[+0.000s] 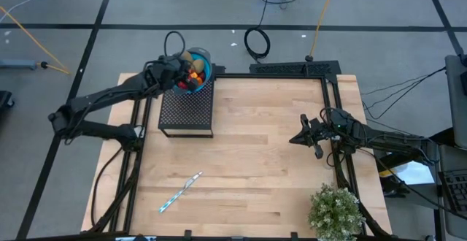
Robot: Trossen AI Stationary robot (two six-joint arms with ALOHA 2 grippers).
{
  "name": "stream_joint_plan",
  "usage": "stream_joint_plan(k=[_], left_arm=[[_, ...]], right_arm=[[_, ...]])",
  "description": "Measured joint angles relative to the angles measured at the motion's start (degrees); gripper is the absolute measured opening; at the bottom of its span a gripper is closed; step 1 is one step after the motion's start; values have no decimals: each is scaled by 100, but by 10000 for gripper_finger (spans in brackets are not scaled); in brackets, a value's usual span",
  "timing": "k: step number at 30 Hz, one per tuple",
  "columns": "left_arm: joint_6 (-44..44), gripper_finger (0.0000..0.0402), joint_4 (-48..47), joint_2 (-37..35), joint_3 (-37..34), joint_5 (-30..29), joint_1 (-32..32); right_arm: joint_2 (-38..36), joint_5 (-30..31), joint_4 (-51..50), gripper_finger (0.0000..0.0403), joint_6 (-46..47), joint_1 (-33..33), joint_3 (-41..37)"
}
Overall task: Pick & Place Fruit
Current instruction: Put the peach into the blue strainer bowl on the shelf
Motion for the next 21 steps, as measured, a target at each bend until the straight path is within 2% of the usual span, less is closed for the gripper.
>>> stream_joint_plan(k=[13, 21], left_arm=[[6, 1, 114, 160, 0, -38, 131], [20, 30, 156, 157, 0, -31, 131]], right_arm=[[0, 0, 0, 0, 0, 0, 0], [0, 0, 0, 0, 0, 0, 0]])
